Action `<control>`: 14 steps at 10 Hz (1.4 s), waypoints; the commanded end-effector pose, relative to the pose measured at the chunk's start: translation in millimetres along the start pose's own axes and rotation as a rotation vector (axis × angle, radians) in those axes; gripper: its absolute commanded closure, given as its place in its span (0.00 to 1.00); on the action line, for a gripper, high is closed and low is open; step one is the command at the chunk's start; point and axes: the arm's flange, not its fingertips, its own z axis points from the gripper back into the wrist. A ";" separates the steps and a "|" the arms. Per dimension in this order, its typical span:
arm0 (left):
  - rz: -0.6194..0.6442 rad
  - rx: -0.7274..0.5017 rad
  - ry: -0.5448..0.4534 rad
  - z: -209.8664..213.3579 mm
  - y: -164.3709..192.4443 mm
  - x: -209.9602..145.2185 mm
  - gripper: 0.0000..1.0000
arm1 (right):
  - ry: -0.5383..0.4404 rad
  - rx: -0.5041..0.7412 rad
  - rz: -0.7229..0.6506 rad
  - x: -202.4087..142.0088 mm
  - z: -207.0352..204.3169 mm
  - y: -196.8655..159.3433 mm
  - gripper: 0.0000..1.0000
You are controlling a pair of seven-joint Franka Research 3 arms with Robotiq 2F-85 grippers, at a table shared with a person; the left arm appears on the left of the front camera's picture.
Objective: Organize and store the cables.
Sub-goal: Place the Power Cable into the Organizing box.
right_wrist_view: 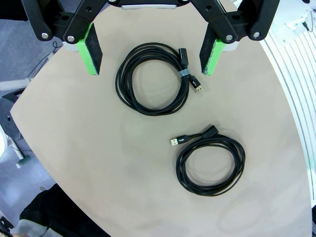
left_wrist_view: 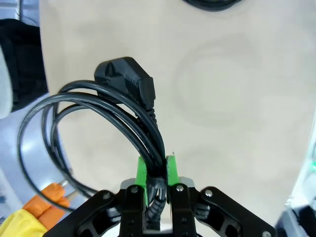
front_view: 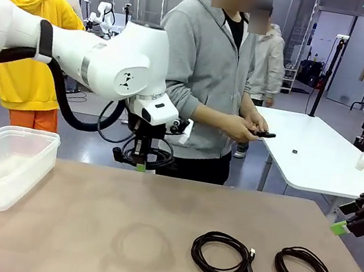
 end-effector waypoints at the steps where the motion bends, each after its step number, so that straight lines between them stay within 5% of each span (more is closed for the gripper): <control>1: -0.020 0.039 -0.027 11.8 -18.5 -40.9 0.82 | 0.003 0.010 0.001 0.7 0.8 -1.8 0.00; 6: -0.026 0.110 -0.026 42.3 -53.3 -165.6 0.82 | 0.003 0.010 0.001 0.7 0.8 -1.8 0.00; 11: 0.114 0.145 -0.044 49.9 -77.1 -317.6 0.82 | 0.003 0.010 0.001 0.7 0.8 -1.8 0.00; 14: 0.137 0.147 -0.024 24.2 -70.6 -387.6 0.82 | 0.003 0.010 0.001 0.7 0.8 -1.8 0.00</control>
